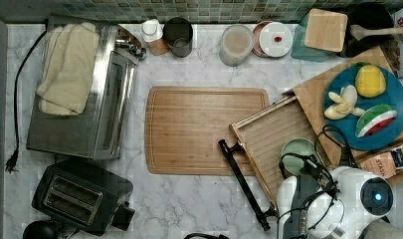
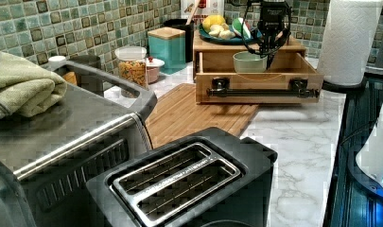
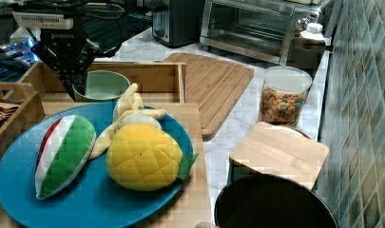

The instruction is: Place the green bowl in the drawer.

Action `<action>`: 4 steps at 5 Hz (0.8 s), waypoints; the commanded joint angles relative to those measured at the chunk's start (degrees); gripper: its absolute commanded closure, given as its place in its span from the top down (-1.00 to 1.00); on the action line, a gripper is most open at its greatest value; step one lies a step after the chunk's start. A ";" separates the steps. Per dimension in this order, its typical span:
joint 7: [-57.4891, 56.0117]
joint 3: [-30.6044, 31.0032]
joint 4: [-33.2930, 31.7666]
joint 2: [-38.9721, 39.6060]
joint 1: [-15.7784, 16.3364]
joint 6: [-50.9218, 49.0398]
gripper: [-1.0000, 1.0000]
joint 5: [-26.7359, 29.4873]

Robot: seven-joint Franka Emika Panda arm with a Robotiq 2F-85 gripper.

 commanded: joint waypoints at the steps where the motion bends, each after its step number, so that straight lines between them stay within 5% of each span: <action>1: -7.42 3.69 -2.28 2.38 -3.43 3.56 -1.00 4.45; 3: -11.00 3.11 -0.83 5.52 -2.99 3.85 -1.00 6.89; 4: -8.05 2.88 -1.54 3.84 -2.73 3.31 1.00 3.80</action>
